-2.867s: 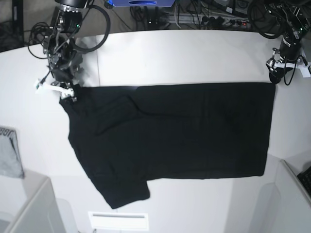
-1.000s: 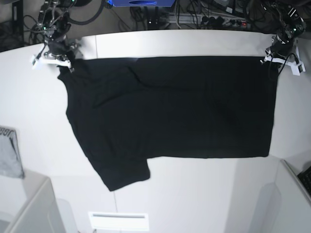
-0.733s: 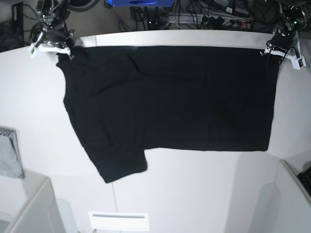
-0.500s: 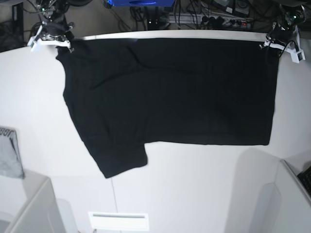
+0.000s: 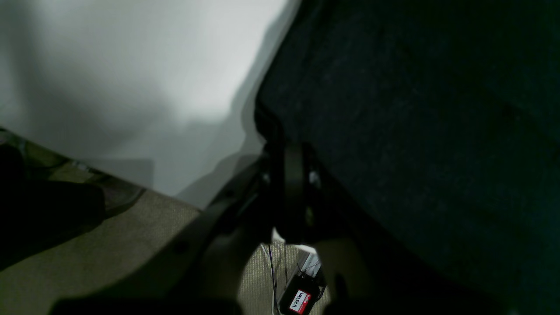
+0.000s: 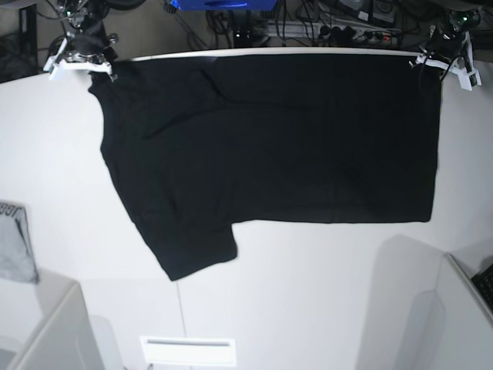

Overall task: Fold the T-shirt properly
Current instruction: 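Release the shirt and move the right gripper to the hem corner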

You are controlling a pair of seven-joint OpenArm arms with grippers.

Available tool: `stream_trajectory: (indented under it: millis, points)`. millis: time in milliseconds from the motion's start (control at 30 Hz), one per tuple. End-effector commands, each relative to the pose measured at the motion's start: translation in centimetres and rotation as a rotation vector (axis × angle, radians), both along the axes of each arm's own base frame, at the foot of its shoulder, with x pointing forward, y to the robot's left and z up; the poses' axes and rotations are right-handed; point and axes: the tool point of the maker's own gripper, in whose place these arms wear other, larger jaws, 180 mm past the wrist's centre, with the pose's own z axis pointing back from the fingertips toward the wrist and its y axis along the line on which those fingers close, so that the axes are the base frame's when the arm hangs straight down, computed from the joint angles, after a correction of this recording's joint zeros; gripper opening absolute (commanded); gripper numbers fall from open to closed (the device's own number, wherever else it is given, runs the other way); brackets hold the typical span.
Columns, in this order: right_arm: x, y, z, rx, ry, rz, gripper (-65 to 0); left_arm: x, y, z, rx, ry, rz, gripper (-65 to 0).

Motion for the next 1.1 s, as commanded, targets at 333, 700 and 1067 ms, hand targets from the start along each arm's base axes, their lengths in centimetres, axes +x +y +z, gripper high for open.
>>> stream_trajectory:
  millis: [333, 700, 1067]
  points:
    - [-0.8, -4.0, 3.8, -0.118, -0.058, -0.073, -38.6, -0.1, 3.6, 5.0, 0.145, -0.071, 0.032, -11.7]
    - [10.6, -3.1, 8.8, -0.141, -0.238, 0.172, -37.8, 4.6, 6.9, 12.1, 0.305, -0.254, 0.033, -11.8]
    - [21.3, 2.2, 10.9, 0.006, -0.333, 0.323, -37.8, 7.5, 7.6, 14.2, 0.333, -0.336, 0.029, -12.0]
